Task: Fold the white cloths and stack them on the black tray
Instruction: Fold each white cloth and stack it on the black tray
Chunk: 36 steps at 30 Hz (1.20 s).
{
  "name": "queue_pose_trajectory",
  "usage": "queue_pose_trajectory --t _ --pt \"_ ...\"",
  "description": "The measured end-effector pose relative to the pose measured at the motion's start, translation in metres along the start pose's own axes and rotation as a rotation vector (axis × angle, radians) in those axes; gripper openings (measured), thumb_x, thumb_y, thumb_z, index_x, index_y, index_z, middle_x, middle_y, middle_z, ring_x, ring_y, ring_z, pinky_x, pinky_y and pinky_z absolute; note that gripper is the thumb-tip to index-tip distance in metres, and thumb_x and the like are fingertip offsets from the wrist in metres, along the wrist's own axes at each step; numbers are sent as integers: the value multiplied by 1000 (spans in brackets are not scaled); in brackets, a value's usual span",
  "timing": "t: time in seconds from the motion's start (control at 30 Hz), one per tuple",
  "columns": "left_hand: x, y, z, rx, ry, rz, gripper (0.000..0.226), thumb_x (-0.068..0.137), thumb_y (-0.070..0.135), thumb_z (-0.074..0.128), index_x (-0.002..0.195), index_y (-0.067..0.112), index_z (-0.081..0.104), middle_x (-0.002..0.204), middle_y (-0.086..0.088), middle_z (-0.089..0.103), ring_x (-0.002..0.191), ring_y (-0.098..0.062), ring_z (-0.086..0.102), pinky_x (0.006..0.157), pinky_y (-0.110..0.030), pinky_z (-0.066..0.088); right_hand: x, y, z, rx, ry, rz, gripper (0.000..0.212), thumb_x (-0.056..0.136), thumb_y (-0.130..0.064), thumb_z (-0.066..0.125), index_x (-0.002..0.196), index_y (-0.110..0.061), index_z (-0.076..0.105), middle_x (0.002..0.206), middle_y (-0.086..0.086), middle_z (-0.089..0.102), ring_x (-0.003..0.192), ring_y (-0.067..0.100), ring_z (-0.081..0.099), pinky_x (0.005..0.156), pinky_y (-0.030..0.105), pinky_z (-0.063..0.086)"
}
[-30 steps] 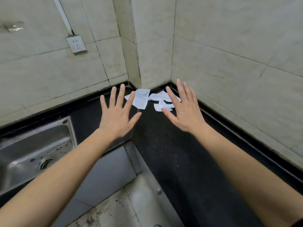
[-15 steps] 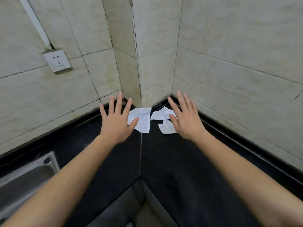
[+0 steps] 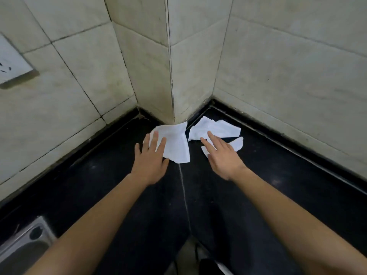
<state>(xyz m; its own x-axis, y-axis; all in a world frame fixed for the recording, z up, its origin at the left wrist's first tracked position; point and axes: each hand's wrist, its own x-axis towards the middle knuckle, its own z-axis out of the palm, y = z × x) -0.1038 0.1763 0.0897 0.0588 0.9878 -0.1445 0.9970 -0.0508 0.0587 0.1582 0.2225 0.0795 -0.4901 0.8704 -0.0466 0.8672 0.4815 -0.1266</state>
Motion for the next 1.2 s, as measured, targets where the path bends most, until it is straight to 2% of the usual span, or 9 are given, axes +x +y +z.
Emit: queue_pose_trajectory --t 0.17,0.37,0.53,0.6,0.7,0.83,0.93,1.07,1.2 --pt "29 -12 48 -60 -110 -24 71 102 42 42 159 15 9 166 -13 -6 153 -33 -2 120 -57 16 54 -2 64 164 -160 81 43 104 -34 41 144 -18 48 140 11 52 125 31 51 97 42 47" --pt "81 -30 85 -109 -29 99 57 101 31 41 152 7 35 162 -21 19 149 -39 22 108 -62 34 77 -14 136 123 -71 -12 48 95 -36 59 140 -21 54 137 20 53 118 39 53 92 50 47" --pt "86 -24 116 -108 -247 -9 51 107 36 30 154 18 31 164 -10 21 151 -27 18 117 -55 22 43 -10 155 163 66 2 30 95 -40 55 115 -23 71 130 6 61 112 28 56 86 43 46" --pt "72 -14 124 -116 -112 5 41 104 31 35 125 7 61 128 -19 62 116 -38 60 89 -51 49 30 -6 154 234 100 50 20 92 -35 62 95 -21 77 118 -1 67 98 26 60 77 40 49" --pt "45 4 123 -96 -50 7 35 100 31 36 86 8 59 72 -12 67 59 -31 61 58 -35 42 10 1 152 341 51 176 8 85 -25 73 84 -19 78 108 -6 70 89 23 61 68 35 55" --pt "22 21 111 -76 -338 22 31 102 38 40 120 17 52 90 -5 69 77 -25 65 66 -33 47 -1 8 134 595 -145 420 22 88 -22 69 111 -22 69 97 -8 64 86 14 61 75 32 53" --pt "35 22 103 -115 -154 31 43 101 28 44 143 20 39 124 -5 61 102 -22 63 80 -37 55 -3 17 122 732 -275 505 41 85 -17 72 123 -25 60 82 -16 62 75 2 58 74 24 52" --pt "71 25 107 -30 -259 118 85 92 -1 52 158 21 4 166 -4 -2 152 -27 3 117 -50 27 -14 26 121 710 -311 518 42 84 -11 73 124 -22 65 79 -16 62 70 -4 56 64 9 41" --pt "63 28 118 130 -333 246 84 92 -2 50 158 21 3 160 -9 18 146 -29 23 113 -46 34 -25 30 115 676 -332 550 49 82 -6 71 128 -22 64 96 -7 64 81 7 58 73 13 45"
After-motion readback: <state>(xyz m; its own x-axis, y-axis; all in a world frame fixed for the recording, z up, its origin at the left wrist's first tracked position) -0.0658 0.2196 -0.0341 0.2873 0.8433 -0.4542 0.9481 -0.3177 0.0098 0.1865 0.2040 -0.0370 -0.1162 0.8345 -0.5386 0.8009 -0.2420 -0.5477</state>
